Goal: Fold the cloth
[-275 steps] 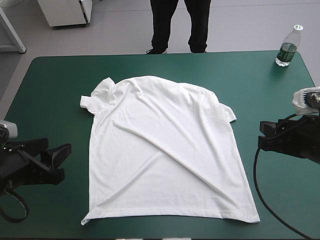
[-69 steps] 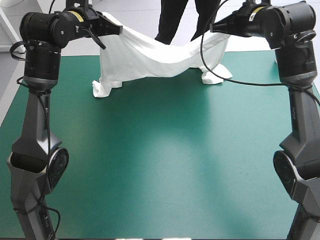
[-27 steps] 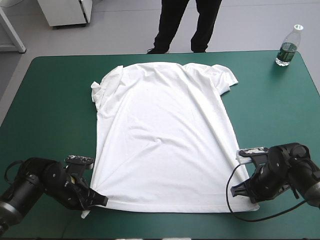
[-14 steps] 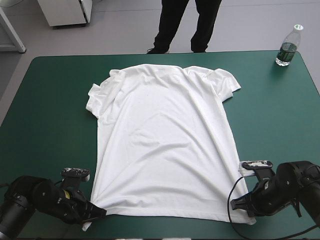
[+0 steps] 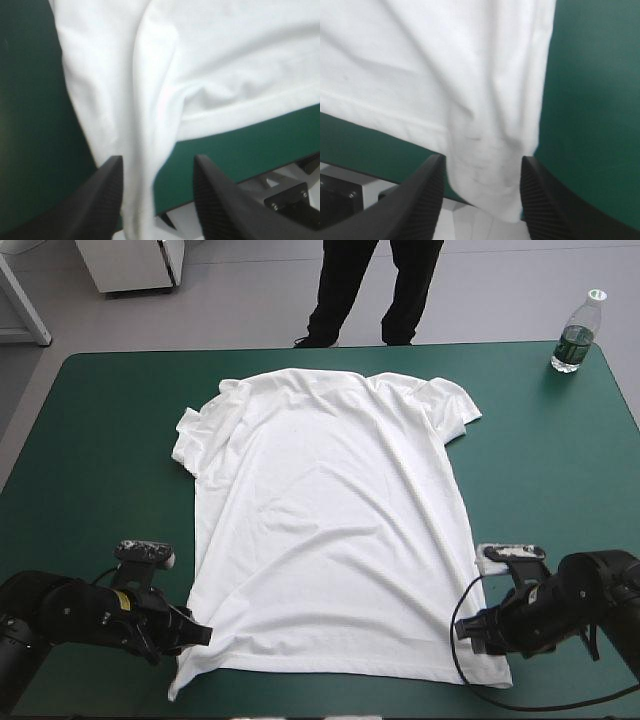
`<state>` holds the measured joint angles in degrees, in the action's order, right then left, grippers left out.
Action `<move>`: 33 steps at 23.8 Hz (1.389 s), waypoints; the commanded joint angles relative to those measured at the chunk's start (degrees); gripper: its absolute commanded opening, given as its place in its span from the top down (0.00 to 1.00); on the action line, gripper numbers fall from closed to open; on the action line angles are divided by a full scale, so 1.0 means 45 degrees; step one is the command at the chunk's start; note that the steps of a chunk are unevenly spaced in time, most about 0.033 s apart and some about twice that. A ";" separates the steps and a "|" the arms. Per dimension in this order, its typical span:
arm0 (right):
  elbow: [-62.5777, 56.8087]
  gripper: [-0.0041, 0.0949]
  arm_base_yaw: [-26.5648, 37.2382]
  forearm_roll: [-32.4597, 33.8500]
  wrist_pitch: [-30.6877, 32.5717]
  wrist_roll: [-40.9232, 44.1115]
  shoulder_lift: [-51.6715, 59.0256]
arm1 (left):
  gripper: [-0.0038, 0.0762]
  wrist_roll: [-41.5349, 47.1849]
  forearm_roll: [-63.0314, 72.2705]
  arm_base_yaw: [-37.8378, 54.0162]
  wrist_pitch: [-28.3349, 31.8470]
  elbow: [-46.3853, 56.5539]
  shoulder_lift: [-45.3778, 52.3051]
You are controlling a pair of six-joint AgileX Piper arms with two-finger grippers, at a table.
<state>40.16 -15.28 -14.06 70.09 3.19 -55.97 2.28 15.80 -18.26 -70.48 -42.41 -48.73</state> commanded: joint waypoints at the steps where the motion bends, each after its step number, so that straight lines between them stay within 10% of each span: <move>1: 0.2072 0.43 0.0023 0.0040 0.0342 0.0133 0.0145 | 0.36 -0.0024 0.0272 -0.0098 -0.0734 -0.1848 0.0097; 8: 0.7448 0.51 0.0023 0.4748 0.0342 0.0170 -0.1137 | 0.35 0.0377 -0.4754 -0.0098 -0.0284 -0.4962 -0.2212; 18: 0.8728 0.54 0.0023 0.4943 -0.0309 0.0228 -0.3553 | 0.46 0.1514 -0.4783 0.0412 0.1127 -0.7994 -0.8797; 33: 0.8728 0.54 0.0023 0.5145 -0.0535 0.0228 -0.3573 | 0.47 0.0846 -0.3510 0.2063 0.2134 -0.9942 -1.1822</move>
<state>77.55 -15.28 7.83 69.82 4.24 -73.33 6.34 -0.88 -8.91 -62.10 -85.19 -102.53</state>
